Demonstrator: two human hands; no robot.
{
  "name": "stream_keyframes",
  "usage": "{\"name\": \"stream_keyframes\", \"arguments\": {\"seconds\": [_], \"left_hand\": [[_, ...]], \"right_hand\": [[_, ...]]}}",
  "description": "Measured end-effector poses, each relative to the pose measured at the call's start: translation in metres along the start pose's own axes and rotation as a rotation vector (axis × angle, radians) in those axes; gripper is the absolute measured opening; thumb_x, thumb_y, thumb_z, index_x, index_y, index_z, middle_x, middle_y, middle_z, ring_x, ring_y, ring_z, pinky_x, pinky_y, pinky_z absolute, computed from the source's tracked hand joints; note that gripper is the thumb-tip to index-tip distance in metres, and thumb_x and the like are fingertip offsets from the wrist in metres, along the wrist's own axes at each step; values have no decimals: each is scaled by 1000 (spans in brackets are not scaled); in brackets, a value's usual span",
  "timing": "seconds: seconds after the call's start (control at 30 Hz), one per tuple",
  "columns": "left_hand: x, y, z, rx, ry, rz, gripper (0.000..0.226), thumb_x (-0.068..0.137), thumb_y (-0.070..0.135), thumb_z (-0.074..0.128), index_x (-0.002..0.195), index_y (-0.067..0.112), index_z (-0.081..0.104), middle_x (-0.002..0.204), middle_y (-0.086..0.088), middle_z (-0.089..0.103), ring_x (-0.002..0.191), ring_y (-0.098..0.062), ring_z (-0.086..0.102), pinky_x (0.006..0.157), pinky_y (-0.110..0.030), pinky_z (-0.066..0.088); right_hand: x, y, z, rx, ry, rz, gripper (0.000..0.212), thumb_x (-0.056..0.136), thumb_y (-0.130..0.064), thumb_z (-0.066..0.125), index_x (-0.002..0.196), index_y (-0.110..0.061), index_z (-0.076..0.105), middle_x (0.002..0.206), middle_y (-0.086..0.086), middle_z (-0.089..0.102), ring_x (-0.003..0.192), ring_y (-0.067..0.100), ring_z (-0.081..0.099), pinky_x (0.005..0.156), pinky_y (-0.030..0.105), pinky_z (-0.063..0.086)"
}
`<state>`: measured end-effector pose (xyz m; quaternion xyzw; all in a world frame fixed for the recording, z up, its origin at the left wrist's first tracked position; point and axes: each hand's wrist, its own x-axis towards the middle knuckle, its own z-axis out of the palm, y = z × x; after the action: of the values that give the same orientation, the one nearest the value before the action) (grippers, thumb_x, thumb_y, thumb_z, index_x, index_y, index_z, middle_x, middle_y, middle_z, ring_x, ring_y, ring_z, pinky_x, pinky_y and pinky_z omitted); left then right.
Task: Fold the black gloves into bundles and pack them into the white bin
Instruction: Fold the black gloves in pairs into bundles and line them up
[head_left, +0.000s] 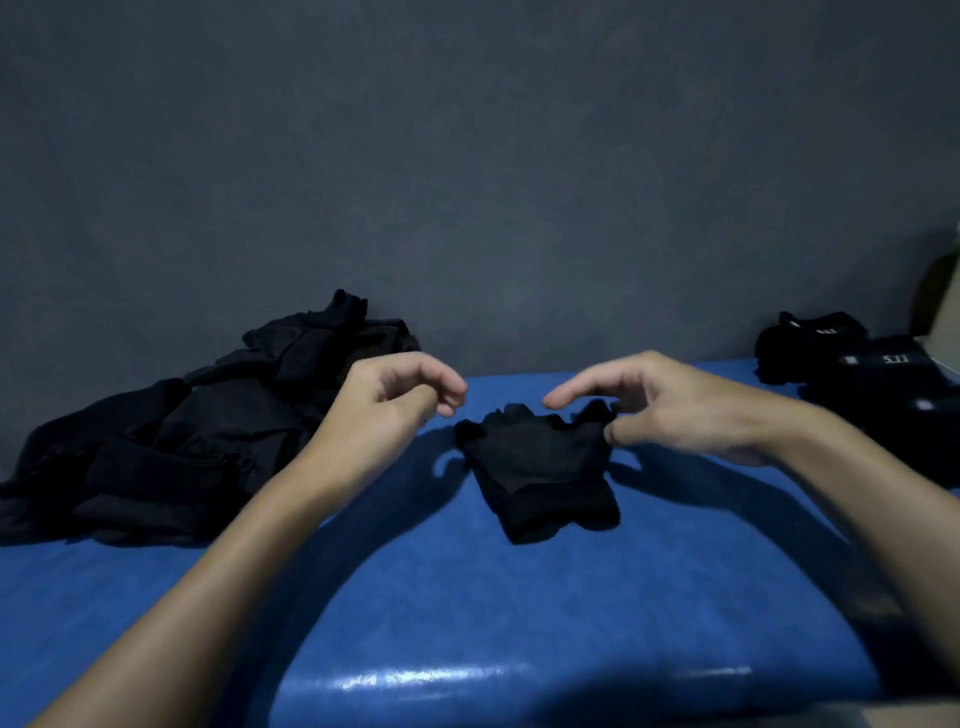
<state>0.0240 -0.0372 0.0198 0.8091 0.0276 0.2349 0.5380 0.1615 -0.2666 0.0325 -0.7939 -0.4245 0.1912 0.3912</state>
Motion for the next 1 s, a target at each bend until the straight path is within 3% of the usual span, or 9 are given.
{"name": "stream_keyframes", "arguments": {"seconds": [0.1,0.2,0.27,0.37,0.6,0.7,0.9,1.0], "left_hand": [[0,-3,7,103,36,20,22,95,-2,54,86,10,71,78,5,69,72,-1,62,69,-13,45],[-2,-20,20,325,-47,30,6,94,24,65,93,23,70,94,8,69,92,-5,64,84,-25,49],[-4,-28,28,468,-123,19,26,87,49,63,103,29,67,103,15,63,103,-3,59,94,-29,47],[-7,-32,37,671,-241,37,65,72,75,44,121,34,58,115,19,56,115,-6,52,105,-38,40],[-8,-39,37,747,-301,80,72,72,76,40,131,36,51,129,21,50,124,-1,45,110,-40,34],[-8,-41,36,741,-301,95,72,72,76,39,131,36,50,132,22,47,126,1,43,112,-39,31],[-7,-41,35,804,-324,92,72,76,75,41,138,38,44,137,23,41,129,1,38,114,-35,25],[-7,-38,33,922,-331,93,73,83,74,41,143,33,38,143,21,40,133,-1,36,114,-38,22]], "right_hand": [[4,-1,6,86,175,26,35,90,5,56,104,-24,70,115,-7,69,116,11,61,102,31,48],[7,8,9,26,207,126,14,94,-27,61,107,-25,67,107,1,70,104,22,65,95,38,51],[10,12,13,-28,170,186,20,92,-40,60,102,-25,68,104,6,71,95,26,66,87,37,52],[20,11,23,-64,231,180,22,92,-41,60,95,-22,70,95,9,73,82,22,66,74,31,50],[40,15,38,17,260,184,9,88,-17,68,94,-19,74,91,12,73,75,13,63,70,23,48],[40,19,35,80,278,232,14,84,-10,72,97,-15,75,88,2,74,79,11,66,69,15,49],[44,25,37,4,338,207,27,82,-7,73,109,-10,69,70,-7,60,60,0,55,53,3,38],[43,28,38,-21,303,187,31,86,-7,69,117,-10,66,78,-11,61,68,-3,57,58,1,40]]}}
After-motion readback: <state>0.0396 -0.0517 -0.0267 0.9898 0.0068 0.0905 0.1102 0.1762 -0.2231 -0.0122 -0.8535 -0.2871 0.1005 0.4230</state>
